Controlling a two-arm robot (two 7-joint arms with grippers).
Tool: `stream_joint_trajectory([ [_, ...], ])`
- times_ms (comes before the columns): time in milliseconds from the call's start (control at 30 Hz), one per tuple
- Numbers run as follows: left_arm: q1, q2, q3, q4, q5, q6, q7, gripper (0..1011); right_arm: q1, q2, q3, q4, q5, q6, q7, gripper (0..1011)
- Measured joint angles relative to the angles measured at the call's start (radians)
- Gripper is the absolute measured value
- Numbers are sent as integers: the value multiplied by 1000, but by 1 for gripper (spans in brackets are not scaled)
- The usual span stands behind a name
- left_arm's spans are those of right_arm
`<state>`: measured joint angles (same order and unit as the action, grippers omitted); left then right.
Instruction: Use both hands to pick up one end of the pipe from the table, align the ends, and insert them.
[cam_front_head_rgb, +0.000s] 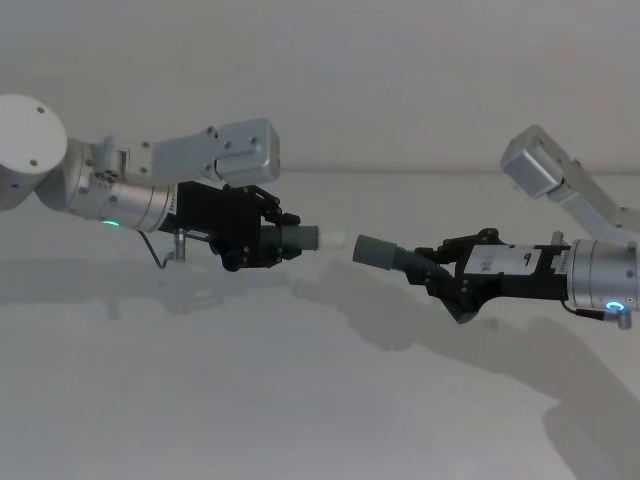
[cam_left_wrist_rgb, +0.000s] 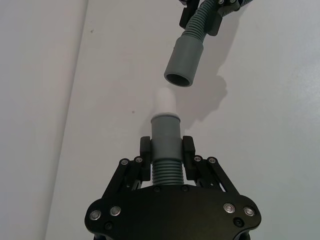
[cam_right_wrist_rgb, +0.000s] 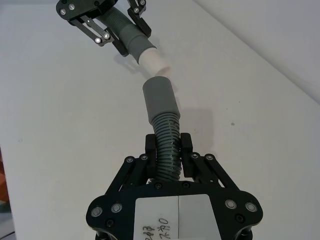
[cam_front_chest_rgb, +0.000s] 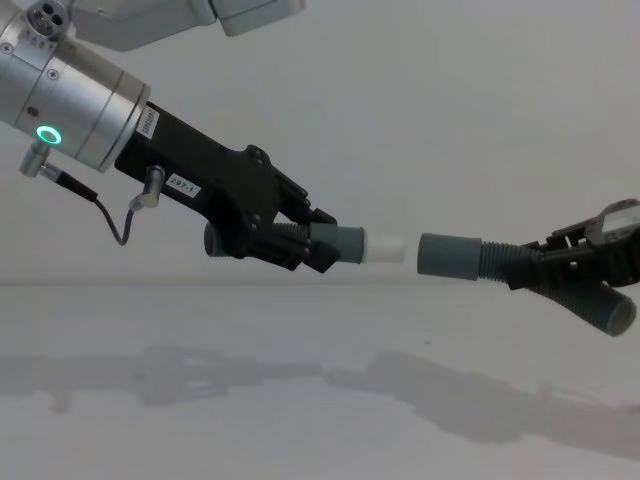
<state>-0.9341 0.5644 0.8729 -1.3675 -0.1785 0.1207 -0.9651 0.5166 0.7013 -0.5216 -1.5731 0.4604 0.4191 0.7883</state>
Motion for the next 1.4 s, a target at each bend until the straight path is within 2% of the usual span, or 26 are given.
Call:
stream_joint_trajectory([
  [733, -5, -4, 1, 16, -10, -18, -8, 355, 30, -10, -25, 33, 11, 1, -4, 274],
  [1400, -9, -16, 6, 36, -11, -25, -11, 355, 45, -4, -35, 18, 35, -12, 1, 274],
])
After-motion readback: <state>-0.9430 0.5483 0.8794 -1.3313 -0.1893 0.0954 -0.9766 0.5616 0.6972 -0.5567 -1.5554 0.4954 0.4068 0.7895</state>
